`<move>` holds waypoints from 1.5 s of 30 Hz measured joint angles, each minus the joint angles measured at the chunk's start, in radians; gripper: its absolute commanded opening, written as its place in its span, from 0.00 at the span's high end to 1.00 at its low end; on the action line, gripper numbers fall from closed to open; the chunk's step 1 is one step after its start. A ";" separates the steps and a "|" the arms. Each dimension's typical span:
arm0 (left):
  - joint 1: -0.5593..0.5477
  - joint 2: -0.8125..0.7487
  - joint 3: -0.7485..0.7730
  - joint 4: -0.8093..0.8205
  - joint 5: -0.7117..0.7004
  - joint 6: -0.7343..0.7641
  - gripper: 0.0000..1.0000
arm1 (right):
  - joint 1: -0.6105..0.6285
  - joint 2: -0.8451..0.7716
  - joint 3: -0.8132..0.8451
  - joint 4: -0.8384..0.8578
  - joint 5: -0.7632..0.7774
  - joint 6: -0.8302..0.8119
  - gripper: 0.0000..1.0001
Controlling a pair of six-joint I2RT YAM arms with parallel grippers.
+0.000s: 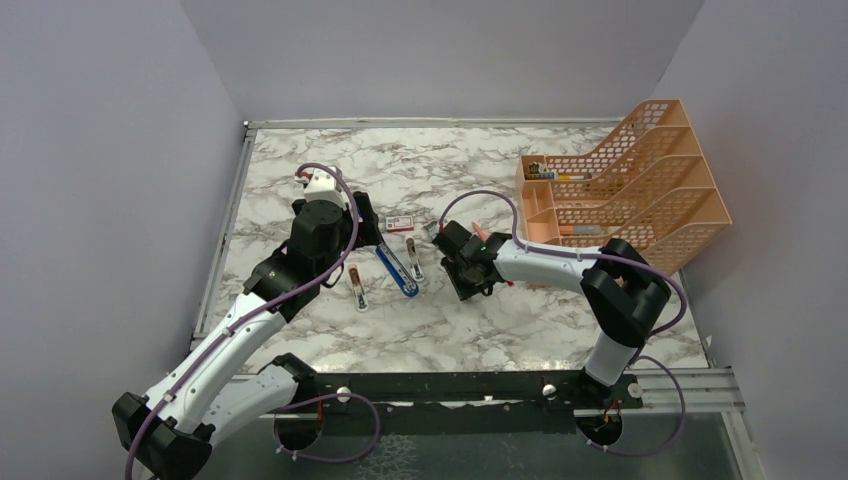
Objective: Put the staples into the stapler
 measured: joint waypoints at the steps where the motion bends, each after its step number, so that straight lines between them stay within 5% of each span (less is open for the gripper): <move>1: 0.000 0.000 0.000 0.000 0.000 0.000 0.09 | 0.000 0.000 0.000 0.000 -0.003 -0.002 0.71; 31: 0.000 -0.104 -0.021 0.000 -0.081 -0.021 0.09 | 0.018 -0.024 0.018 0.009 -0.021 0.119 0.76; 45: 0.000 -0.170 0.017 -0.016 -0.196 -0.017 0.08 | 0.240 0.094 0.333 0.023 0.054 0.286 0.76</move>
